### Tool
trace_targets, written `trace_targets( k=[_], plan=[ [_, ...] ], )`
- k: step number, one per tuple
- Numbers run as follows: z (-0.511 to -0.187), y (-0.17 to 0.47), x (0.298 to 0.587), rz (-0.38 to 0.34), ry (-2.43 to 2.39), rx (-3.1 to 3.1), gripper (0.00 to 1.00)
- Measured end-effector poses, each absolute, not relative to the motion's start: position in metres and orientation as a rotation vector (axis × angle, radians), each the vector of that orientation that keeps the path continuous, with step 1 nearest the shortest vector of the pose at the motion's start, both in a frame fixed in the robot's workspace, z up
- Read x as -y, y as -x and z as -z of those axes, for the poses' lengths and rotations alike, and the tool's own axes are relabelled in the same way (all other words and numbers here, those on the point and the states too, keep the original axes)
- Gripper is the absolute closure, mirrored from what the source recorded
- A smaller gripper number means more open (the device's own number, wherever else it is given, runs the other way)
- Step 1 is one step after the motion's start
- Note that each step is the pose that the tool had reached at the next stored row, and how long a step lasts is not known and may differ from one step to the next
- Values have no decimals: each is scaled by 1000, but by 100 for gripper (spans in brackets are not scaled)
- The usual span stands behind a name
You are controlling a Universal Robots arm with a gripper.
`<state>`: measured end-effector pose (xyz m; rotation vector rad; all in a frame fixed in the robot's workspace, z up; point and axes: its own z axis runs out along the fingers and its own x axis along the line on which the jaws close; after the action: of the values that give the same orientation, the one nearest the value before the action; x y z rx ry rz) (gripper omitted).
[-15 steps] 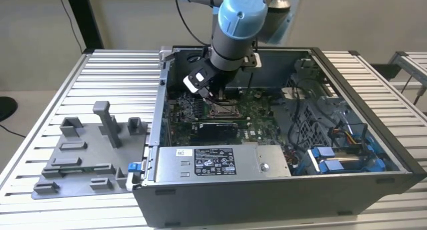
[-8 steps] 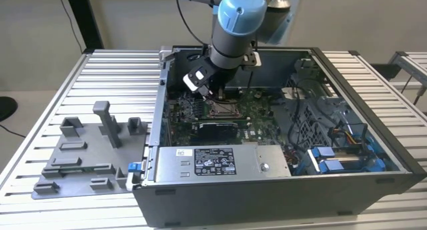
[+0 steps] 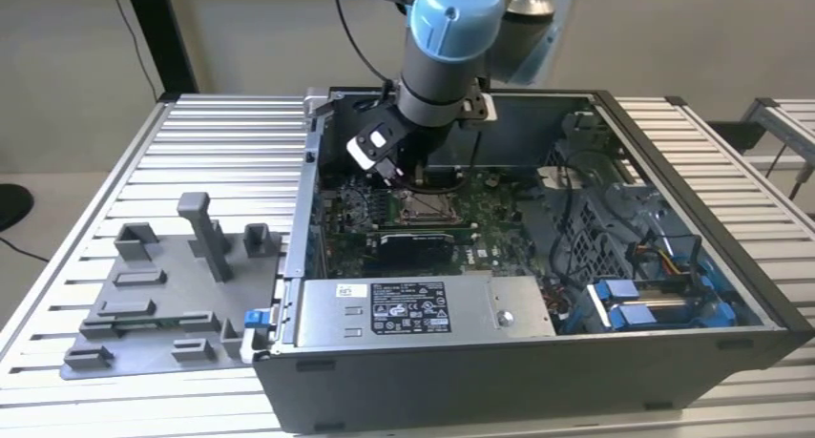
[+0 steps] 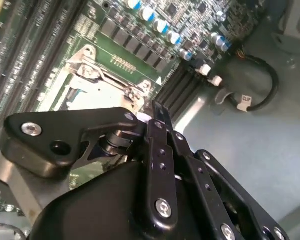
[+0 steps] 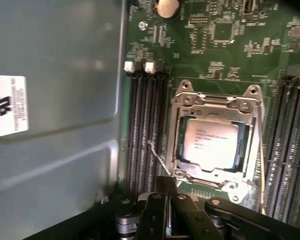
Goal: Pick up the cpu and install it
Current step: 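Close the cpu cover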
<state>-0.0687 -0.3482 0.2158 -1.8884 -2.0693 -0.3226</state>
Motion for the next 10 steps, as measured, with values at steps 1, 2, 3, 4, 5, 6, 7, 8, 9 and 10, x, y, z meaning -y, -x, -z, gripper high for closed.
trace_targets(
  k=[1, 2, 3, 4, 5, 6, 7, 8, 9, 10],
  plan=[
    [-216, 69, 348, 341, 1879, 2061, 100],
    [-216, 69, 349, 359, 1869, 2051, 100],
    [-216, 69, 351, 375, 1859, 2043, 100],
    [-216, 69, 353, 381, 1856, 2039, 100],
    [-216, 69, 356, 385, 1854, 2037, 100],
    [-215, 70, 359, 391, 1851, 2036, 100],
    [-215, 71, 361, 398, 1849, 2036, 100],
    [-214, 71, 361, 404, 1846, 2036, 100],
    [-213, 71, 361, 409, 1843, 2037, 100],
    [-211, 71, 361, 414, 1841, 2039, 100]
  ],
)
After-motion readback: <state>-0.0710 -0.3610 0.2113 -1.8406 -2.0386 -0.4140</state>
